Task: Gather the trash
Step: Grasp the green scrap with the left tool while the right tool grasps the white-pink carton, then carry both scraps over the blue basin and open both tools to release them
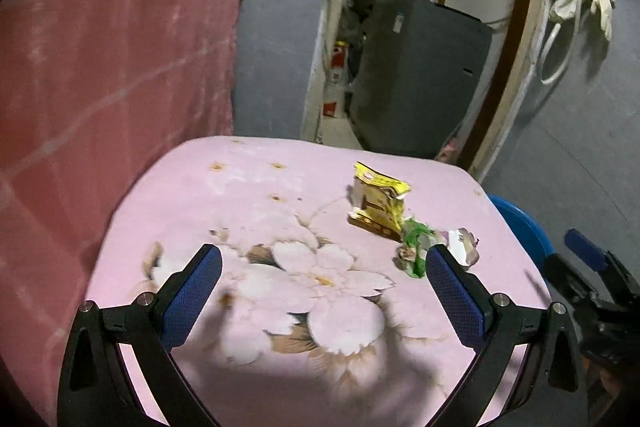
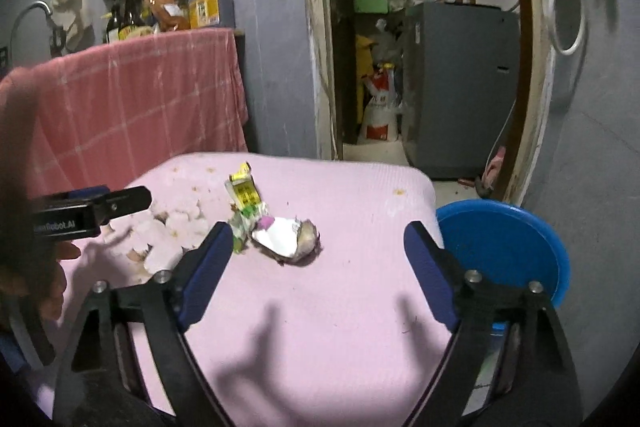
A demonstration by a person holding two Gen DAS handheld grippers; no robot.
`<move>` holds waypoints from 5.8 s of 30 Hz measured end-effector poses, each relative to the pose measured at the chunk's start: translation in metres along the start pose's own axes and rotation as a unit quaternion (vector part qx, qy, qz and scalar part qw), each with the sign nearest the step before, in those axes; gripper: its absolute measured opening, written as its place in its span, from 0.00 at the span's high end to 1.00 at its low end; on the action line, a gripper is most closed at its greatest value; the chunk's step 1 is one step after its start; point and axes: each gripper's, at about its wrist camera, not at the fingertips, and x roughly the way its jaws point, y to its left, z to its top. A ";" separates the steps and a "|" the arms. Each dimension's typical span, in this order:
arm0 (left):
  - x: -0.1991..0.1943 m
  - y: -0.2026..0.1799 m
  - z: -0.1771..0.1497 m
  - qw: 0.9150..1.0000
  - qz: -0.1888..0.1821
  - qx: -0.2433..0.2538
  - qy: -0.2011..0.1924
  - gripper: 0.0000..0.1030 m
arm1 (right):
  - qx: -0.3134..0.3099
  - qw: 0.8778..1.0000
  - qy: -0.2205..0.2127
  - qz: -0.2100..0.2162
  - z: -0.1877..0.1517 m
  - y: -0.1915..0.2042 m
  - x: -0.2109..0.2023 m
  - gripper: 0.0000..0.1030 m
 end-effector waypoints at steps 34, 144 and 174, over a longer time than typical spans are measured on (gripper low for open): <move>0.068 -0.023 -0.001 0.987 -0.125 0.027 0.101 0.92 | 0.023 0.993 0.104 0.045 -0.007 -0.012 0.069 0.30; -0.001 -0.036 0.007 0.992 -0.128 -0.011 0.003 0.93 | -0.058 0.996 -0.059 0.044 0.023 0.013 0.005 0.99; 0.106 -0.241 0.077 0.967 -0.237 0.086 0.020 0.93 | 0.064 0.991 -0.075 -0.096 0.040 -0.191 -0.021 0.98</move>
